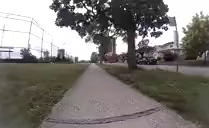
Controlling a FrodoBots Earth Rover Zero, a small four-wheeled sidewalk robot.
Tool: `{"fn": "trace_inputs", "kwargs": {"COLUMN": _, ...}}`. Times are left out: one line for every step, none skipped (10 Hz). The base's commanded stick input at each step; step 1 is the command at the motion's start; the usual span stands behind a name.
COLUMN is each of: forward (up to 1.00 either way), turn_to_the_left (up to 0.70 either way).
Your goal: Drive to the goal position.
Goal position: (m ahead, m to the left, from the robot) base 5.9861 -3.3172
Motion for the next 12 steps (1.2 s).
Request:
{"fn": "trace_inputs", "kwargs": {"forward": 0.7, "turn_to_the_left": 0.35}}
{"fn": "trace_inputs", "kwargs": {"forward": 0.7, "turn_to_the_left": 0.13}}
{"fn": "trace_inputs", "kwargs": {"forward": 0.7, "turn_to_the_left": 0.0}}
{"fn": "trace_inputs", "kwargs": {"forward": 0.7, "turn_to_the_left": 0.0}}
{"fn": "trace_inputs", "kwargs": {"forward": 0.7, "turn_to_the_left": 0.0}}
{"fn": "trace_inputs", "kwargs": {"forward": 0.7, "turn_to_the_left": 0.0}}
{"fn": "trace_inputs", "kwargs": {"forward": 0.7, "turn_to_the_left": 0.0}}
{"fn": "trace_inputs", "kwargs": {"forward": 0.7, "turn_to_the_left": 0.0}}
{"fn": "trace_inputs", "kwargs": {"forward": 0.7, "turn_to_the_left": 0.0}}
{"fn": "trace_inputs", "kwargs": {"forward": 0.7, "turn_to_the_left": 0.0}}
{"fn": "trace_inputs", "kwargs": {"forward": 0.7, "turn_to_the_left": 0.0}}
{"fn": "trace_inputs", "kwargs": {"forward": 0.7, "turn_to_the_left": 0.0}}
